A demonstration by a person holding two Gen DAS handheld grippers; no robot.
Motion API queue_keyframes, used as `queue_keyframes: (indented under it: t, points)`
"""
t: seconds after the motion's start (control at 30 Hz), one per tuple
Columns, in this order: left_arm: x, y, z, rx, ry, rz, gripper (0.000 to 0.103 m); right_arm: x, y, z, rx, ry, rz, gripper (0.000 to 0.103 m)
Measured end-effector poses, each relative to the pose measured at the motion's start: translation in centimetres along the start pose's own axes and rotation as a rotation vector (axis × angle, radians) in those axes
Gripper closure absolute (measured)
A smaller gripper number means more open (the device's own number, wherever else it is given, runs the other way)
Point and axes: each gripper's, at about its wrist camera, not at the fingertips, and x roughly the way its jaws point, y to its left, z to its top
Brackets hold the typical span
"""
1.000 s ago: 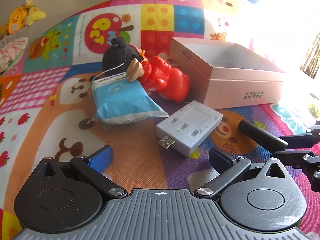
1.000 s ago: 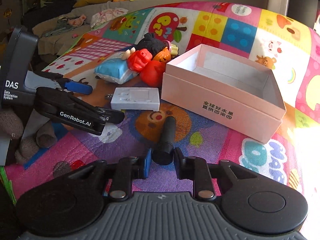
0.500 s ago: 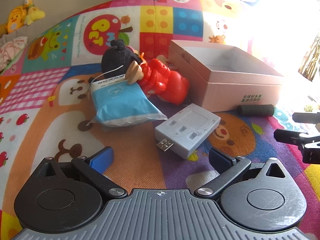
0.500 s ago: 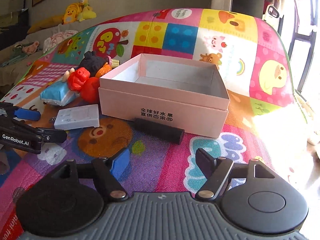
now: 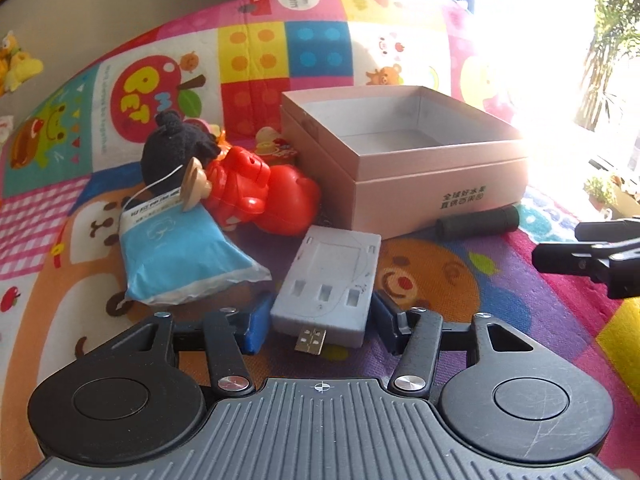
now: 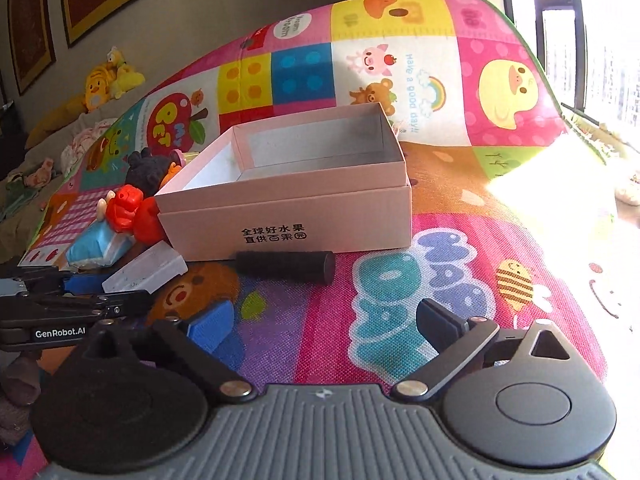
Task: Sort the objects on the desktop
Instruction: 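Grasp the white USB hub with the left tool and lift it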
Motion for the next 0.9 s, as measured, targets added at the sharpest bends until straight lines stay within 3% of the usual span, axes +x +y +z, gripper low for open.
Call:
queue_keyframes:
  t: [0.2,0.37,0.43,0.57,0.7,0.73,0.9]
  points:
    - [-3.0,-0.6,-2.2,0.031,0.022,-0.078,0.050,0.0,0.4,0.0,-0.027,-0.001,-0.009,0.002]
    - [-3.4,-0.8,-2.3,-0.001,0.020,-0.105,0.038,0.1,0.6,0.0,-0.034,0.005,-0.023,0.002]
    - [-3.2,-0.7,-2.3,0.005,0.027,-0.074,0.038,0.1,0.6,0.0,-0.034,0.006,-0.028,0.002]
    - [-3.3,0.3,-2.2,0.003,0.029,0.002,0.022,0.2,0.9,0.0,-0.054,0.018,-0.027,0.000]
    - [-3.4,2.5,-1.9,-0.018,0.015,0.195,0.015,0.2,1.5,-0.2,-0.060,0.056,-0.001,0.000]
    - [-3.5,3.1,-1.8,-0.038,0.015,0.207,0.015,0.2,1.7,-0.3,-0.054,0.078,0.022,0.000]
    - [-3.8,3.9,-1.1,-0.130,0.022,0.007,0.007,0.0,3.5,-1.1,-0.110,0.107,0.051,0.000]
